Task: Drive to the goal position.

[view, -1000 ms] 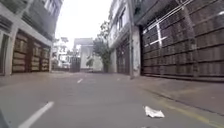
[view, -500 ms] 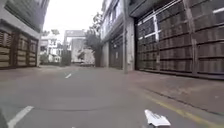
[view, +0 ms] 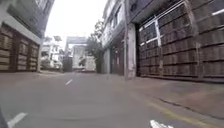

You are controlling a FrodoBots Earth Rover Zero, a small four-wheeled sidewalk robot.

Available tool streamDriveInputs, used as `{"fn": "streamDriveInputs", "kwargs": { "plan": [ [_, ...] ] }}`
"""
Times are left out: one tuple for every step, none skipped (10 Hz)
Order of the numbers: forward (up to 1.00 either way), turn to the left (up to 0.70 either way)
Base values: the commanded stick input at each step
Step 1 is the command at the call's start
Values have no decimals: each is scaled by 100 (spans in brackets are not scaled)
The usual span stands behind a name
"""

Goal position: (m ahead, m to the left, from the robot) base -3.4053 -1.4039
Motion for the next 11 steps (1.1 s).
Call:
{"fn": "streamDriveInputs", "kwargs": {
  "plan": [
    [85,0],
    [85,0],
    [85,0],
    [85,0],
    [85,0],
    [85,0],
    [85,0],
    [85,5],
    [85,10],
    [85,15],
    [85,19]
  ]
}}
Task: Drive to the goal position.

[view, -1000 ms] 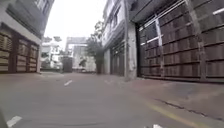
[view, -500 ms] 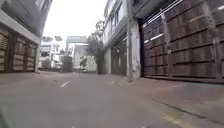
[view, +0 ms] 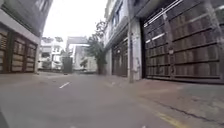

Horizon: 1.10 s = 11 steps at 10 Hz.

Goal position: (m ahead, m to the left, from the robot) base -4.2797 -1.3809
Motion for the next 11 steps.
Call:
{"fn": "streamDriveInputs", "kwargs": {
  "plan": [
    [85,24],
    [85,29],
    [85,34],
    [85,34],
    [85,34],
    [85,34],
    [85,34],
    [85,34],
    [85,34],
    [85,34],
    [85,34]
  ]
}}
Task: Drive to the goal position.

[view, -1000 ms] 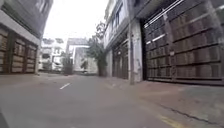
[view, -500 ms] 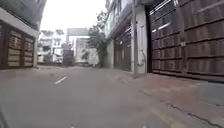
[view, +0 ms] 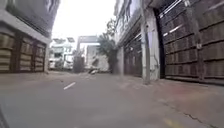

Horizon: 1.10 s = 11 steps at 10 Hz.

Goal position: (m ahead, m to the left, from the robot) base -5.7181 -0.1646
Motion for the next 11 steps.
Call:
{"fn": "streamDriveInputs", "kwargs": {
  "plan": [
    [85,34],
    [85,34],
    [85,34],
    [85,34],
    [85,34],
    [14,76],
    [0,85],
    [0,85],
    [0,85],
    [0,85],
    [0,85]
  ]
}}
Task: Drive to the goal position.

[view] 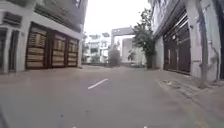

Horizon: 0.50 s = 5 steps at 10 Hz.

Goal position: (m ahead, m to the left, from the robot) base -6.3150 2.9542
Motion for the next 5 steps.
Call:
{"fn": "streamDriveInputs", "kwargs": {
  "plan": [
    [0,85],
    [0,85],
    [0,85],
    [0,85],
    [0,85]
  ]
}}
